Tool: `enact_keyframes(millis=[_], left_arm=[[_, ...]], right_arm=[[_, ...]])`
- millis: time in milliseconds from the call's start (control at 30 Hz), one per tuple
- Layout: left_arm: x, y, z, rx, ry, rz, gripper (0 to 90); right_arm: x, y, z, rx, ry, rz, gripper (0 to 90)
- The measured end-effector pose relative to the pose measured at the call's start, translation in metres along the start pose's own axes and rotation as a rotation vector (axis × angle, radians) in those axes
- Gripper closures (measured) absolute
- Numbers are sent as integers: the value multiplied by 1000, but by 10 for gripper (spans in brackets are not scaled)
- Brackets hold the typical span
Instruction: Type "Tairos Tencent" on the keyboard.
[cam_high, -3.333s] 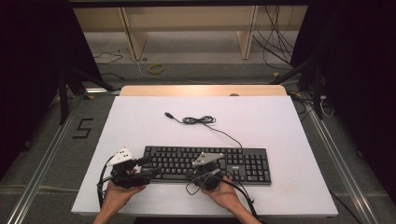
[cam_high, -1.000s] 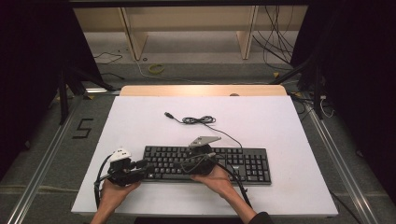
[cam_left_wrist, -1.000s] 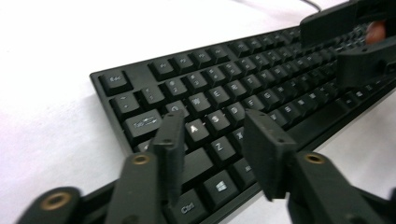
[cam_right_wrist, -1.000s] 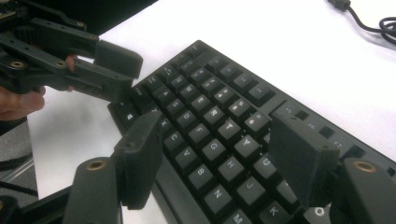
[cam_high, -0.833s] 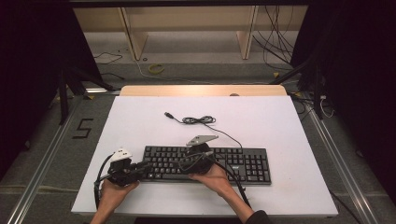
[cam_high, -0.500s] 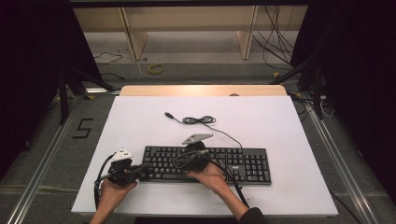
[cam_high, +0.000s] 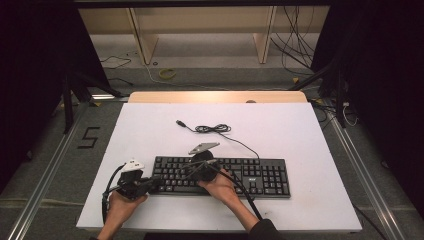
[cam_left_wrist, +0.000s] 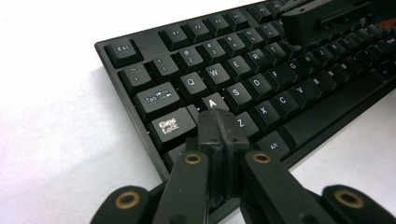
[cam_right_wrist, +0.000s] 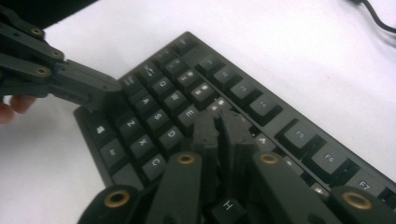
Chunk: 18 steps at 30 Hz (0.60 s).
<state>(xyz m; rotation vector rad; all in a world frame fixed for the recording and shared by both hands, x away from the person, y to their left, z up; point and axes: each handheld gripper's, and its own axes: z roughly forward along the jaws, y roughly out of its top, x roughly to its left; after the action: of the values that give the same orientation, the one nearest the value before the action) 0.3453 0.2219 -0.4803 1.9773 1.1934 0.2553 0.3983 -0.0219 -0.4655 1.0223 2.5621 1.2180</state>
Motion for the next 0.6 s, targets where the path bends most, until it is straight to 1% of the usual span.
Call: enact_keyframes(millis=[167, 600], left_arm=[[0, 0, 0, 4, 0, 1, 890], [1, 0, 1, 7, -2, -1, 890]], right_arm=[[-2, -1, 4, 15, -11, 6, 900], [-5, -2, 8, 32, -23, 11, 900]])
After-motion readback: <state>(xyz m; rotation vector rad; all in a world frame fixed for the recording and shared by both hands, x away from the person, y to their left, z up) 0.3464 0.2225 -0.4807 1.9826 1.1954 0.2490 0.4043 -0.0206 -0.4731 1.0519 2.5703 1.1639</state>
